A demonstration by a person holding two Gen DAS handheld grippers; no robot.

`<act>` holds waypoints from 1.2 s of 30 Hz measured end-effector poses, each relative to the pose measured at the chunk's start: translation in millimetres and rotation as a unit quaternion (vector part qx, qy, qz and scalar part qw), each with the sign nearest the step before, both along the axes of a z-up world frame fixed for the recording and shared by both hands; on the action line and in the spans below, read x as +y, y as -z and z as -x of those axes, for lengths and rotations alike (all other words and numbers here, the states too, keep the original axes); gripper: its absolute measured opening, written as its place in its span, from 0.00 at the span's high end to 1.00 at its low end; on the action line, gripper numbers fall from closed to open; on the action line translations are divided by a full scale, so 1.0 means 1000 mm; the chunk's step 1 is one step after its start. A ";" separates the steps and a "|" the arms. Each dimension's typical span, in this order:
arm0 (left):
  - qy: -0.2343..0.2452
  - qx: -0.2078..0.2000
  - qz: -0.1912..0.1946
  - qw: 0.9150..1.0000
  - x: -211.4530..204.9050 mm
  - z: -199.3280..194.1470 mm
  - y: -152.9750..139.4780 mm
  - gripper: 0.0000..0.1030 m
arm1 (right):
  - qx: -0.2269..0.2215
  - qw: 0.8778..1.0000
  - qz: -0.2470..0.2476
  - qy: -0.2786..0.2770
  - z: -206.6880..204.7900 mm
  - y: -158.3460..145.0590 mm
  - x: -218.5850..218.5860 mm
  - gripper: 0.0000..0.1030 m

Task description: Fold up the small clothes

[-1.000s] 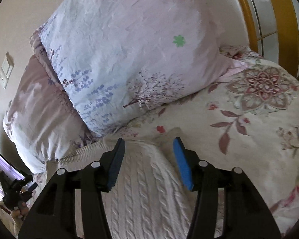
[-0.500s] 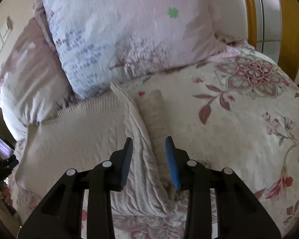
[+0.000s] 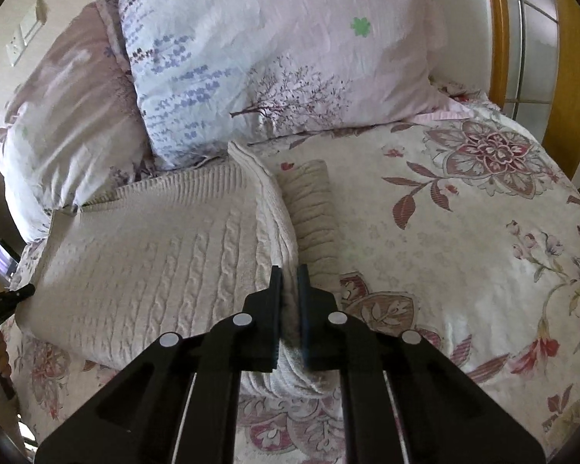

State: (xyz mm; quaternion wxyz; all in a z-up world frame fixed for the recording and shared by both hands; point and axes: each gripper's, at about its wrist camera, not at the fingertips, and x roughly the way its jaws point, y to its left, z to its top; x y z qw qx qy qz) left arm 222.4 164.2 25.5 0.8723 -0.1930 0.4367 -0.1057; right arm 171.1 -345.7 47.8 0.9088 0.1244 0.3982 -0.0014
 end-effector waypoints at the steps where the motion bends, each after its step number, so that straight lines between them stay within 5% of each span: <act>1: 0.002 0.002 0.000 1.000 0.001 0.002 -0.001 0.93 | -0.001 1.000 -0.001 0.000 0.002 -0.001 0.000 0.92; 17: 0.012 0.011 0.010 1.000 0.007 0.012 0.008 0.89 | 0.030 0.999 0.010 0.023 0.013 0.015 0.002 0.92; 20: 0.014 0.009 0.016 1.000 0.008 0.014 0.002 0.73 | 0.036 0.999 0.019 0.028 0.012 0.010 0.003 0.86; 22: -0.003 -0.014 -0.019 1.000 0.006 0.020 -0.010 0.39 | 0.025 0.998 0.046 0.040 0.015 -0.001 0.009 0.55; 24: 0.002 -0.053 -0.060 0.997 -0.004 0.027 -0.024 0.36 | -0.004 0.997 0.071 0.028 0.019 -0.011 0.021 0.50; 28: 0.039 -0.082 -0.069 0.994 -0.026 0.031 -0.033 0.31 | -0.009 0.996 0.085 -0.024 0.011 -0.016 0.050 0.50; 36: 0.071 -0.043 -0.093 0.992 -0.054 0.017 -0.011 0.31 | 0.022 0.994 0.090 -0.063 -0.008 0.006 0.077 0.46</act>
